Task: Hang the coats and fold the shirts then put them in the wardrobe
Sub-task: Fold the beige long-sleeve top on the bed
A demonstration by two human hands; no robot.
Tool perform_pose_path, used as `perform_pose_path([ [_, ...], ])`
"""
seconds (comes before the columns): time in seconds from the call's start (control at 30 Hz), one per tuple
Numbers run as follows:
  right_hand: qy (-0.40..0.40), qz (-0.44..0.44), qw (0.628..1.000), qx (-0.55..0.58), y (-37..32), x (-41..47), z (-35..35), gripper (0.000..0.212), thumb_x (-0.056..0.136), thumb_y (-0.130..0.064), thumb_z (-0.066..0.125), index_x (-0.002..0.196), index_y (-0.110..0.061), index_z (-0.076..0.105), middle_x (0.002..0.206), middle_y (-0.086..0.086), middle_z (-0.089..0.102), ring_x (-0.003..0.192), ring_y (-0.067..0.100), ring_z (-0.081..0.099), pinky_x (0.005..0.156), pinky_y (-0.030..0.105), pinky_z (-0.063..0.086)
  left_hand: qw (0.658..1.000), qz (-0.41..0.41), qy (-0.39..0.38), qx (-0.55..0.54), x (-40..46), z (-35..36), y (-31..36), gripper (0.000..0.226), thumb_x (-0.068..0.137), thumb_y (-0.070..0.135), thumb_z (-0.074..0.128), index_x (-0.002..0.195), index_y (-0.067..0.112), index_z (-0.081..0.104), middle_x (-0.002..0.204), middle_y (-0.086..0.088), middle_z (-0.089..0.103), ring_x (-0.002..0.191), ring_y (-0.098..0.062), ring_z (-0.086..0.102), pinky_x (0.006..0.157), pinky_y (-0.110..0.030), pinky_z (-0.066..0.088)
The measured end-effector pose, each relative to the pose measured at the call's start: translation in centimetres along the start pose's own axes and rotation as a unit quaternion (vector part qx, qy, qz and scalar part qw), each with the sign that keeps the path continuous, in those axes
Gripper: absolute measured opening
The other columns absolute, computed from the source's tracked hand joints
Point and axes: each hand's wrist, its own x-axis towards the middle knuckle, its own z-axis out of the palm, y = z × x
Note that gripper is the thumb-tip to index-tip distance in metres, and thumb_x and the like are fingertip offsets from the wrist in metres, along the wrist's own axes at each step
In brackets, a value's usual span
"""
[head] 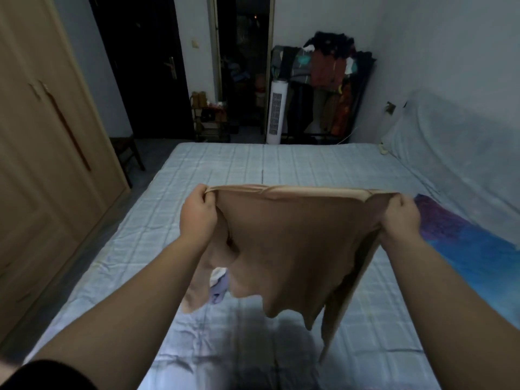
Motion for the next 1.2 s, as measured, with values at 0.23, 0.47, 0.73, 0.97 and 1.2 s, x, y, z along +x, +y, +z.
perform_pose_path([
  [0.23, -0.018, -0.183, 0.979, -0.085, 3.2, 3.5, -6.8, 0.026, 0.102, -0.027, 0.044, 0.082, -0.014, 0.054, 0.081, 0.007, 0.056, 0.078, 0.025, 0.050, 0.068, 0.033, 0.030, 0.985, 0.093, 0.026, 0.143, -3.0, 1.4, 4.4, 0.022, 0.100, 0.032, 0.041, 0.087, 0.018, 0.051, 0.077, -0.005, 0.056, 0.072, -0.026, 0.051, 0.059, -0.039, 0.037],
  [0.47, -0.047, -0.251, 0.947, -0.195, 5.0, 6.0, -10.5, 0.039, 0.101, -0.042, 0.043, 0.079, -0.011, 0.053, 0.071, 0.009, 0.054, 0.070, 0.034, 0.051, 0.061, 0.037, 0.033, 0.977, 0.081, 0.055, 0.191, -6.5, 2.0, 5.4, 0.034, 0.098, 0.038, 0.045, 0.074, 0.014, 0.044, 0.066, -0.011, 0.052, 0.067, -0.033, 0.051, 0.058, -0.040, 0.036],
  [0.73, -0.016, -0.321, 0.935, -0.150, 5.7, 7.8, -10.1, 0.050, 0.093, -0.051, 0.042, 0.068, -0.008, 0.045, 0.059, 0.008, 0.044, 0.060, 0.033, 0.047, 0.057, 0.037, 0.032, 0.974, 0.119, 0.096, 0.167, -6.8, 1.2, 4.3, 0.041, 0.085, 0.041, 0.040, 0.067, 0.006, 0.053, 0.056, -0.011, 0.052, 0.059, -0.030, 0.053, 0.058, -0.044, 0.043],
  [0.97, -0.056, -0.302, 0.923, -0.234, 8.8, 13.4, -3.4, 0.051, 0.092, -0.055, 0.040, 0.070, -0.010, 0.046, 0.069, 0.017, 0.057, 0.069, 0.041, 0.057, 0.060, 0.036, 0.032, 0.954, 0.108, 0.014, 0.280, -1.1, 7.7, -0.4, 0.055, 0.085, 0.054, 0.025, 0.072, 0.011, 0.055, 0.069, -0.015, 0.061, 0.071, -0.036, 0.059, 0.057, -0.037, 0.034],
  [1.2, -0.134, -0.227, 0.906, -0.330, 15.8, 21.4, 10.0, 0.051, 0.097, -0.051, 0.046, 0.065, -0.011, 0.040, 0.070, 0.005, 0.046, 0.069, 0.032, 0.050, 0.060, 0.035, 0.032, 0.931, 0.079, -0.110, 0.339, 8.4, 21.7, -9.1, 0.038, 0.100, 0.040, 0.037, 0.081, 0.016, 0.060, 0.084, -0.018, 0.068, 0.083, -0.039, 0.063, 0.062, -0.035, 0.033],
])
